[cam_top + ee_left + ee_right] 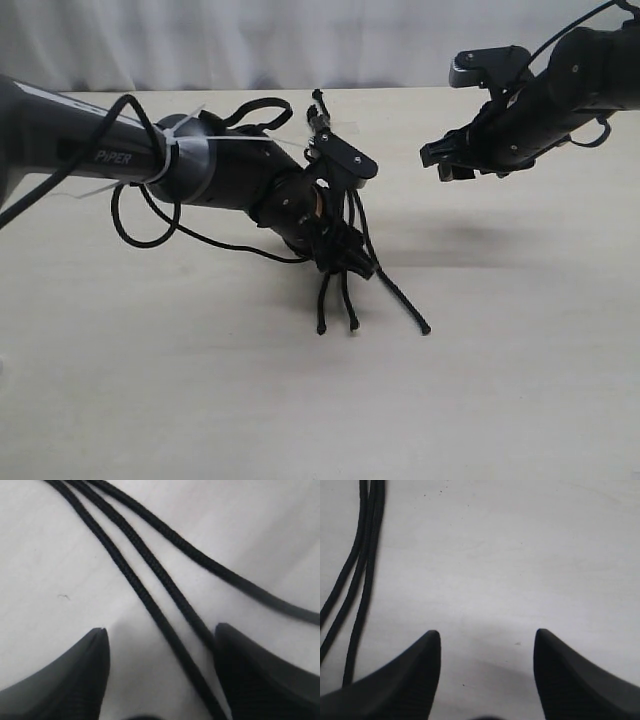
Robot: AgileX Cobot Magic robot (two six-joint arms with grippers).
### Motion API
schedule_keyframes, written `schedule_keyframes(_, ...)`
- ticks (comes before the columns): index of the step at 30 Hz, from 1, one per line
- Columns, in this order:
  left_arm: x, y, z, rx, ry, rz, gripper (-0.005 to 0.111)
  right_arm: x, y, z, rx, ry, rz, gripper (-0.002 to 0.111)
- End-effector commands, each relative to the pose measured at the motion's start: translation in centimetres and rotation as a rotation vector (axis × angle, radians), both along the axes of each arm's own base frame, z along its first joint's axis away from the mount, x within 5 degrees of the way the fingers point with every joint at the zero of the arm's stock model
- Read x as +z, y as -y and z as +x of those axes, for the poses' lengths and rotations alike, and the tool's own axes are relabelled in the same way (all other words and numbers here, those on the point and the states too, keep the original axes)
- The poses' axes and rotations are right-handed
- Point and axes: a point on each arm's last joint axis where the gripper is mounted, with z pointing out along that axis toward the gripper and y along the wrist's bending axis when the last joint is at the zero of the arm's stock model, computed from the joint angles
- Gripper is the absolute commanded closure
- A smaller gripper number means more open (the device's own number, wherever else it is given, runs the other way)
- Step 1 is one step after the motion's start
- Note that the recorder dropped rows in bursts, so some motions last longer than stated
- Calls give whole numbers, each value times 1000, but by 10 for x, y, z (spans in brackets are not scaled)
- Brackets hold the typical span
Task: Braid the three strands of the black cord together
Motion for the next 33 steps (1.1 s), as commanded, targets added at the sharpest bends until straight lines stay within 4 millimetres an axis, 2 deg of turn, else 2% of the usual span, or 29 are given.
schedule_keyframes(1,1,-13,9,77,-20,-32,48,1,2,2,-10,12,7,55)
schedule_keyframes(4,1,-13,9,97,-34,-46,48,1,2,2,-10,12,7,55)
schedule_keyframes(10,3,10,-3,43,-28,-64,48,2,2,2,-12,13,9,55)
schedule_keyframes(16,-10,12,-6,38,-60,-43,49,2,2,2,-12,15,9,55)
schedule_keyframes(25,-8,27,-16,-82,-30,-1,49,2,0,2,-7,15,9,55)
schedule_keyframes(33,-9,26,-17,-100,-39,28,49,2,0,2,-7,15,9,55)
